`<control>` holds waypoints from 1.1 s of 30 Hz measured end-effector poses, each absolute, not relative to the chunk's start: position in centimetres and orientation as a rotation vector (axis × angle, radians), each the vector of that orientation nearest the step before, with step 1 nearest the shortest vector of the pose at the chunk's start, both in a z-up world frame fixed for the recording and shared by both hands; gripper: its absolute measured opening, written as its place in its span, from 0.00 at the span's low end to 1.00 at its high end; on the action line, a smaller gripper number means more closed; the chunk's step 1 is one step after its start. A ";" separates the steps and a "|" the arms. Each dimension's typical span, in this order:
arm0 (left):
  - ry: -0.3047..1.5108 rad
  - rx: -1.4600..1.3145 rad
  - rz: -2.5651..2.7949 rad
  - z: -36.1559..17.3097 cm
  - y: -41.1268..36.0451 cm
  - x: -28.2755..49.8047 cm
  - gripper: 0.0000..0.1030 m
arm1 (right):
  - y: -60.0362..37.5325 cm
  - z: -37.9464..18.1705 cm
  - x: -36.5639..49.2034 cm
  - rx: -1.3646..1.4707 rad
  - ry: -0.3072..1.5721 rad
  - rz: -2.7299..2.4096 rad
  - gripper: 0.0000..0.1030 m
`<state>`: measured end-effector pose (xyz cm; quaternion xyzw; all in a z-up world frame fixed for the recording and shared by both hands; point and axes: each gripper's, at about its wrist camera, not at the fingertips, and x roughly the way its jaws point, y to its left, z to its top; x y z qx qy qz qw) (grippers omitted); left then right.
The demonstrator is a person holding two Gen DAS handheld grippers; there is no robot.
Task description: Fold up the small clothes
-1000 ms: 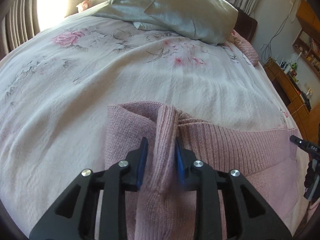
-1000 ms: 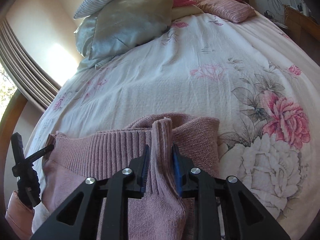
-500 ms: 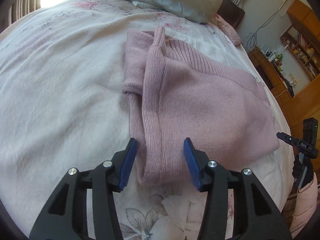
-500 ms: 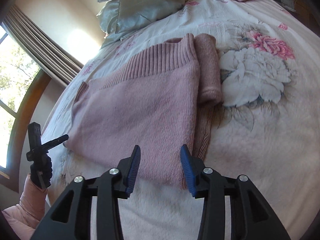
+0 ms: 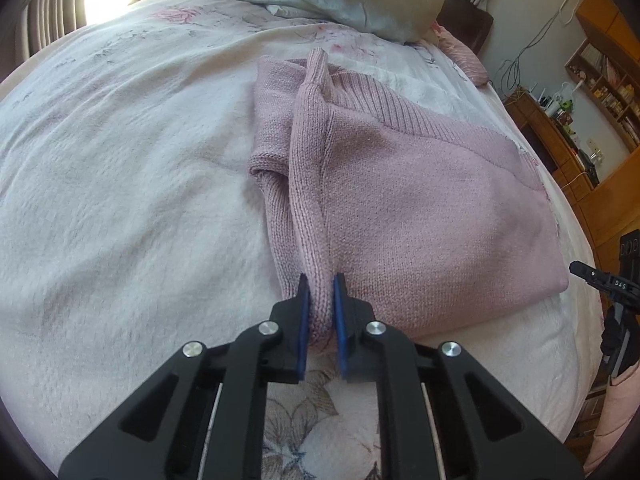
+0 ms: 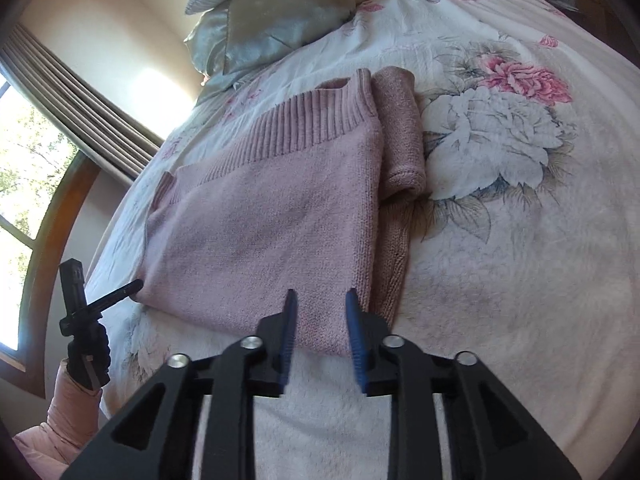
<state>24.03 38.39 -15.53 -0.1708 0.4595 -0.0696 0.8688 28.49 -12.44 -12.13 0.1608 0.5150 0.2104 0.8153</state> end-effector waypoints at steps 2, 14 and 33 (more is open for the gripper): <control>0.958 -0.342 -0.140 -15.8 38.2 24.1 0.10 | -12.9 -12.9 28.5 0.345 1.110 0.428 0.37; 0.975 -0.329 -0.140 -16.0 38.3 23.9 0.11 | -14.1 -14.8 28.4 0.394 1.160 0.428 0.07; 0.856 -0.270 -0.028 -11.3 38.5 23.1 0.32 | -14.8 -12.9 28.9 0.455 1.107 0.450 0.50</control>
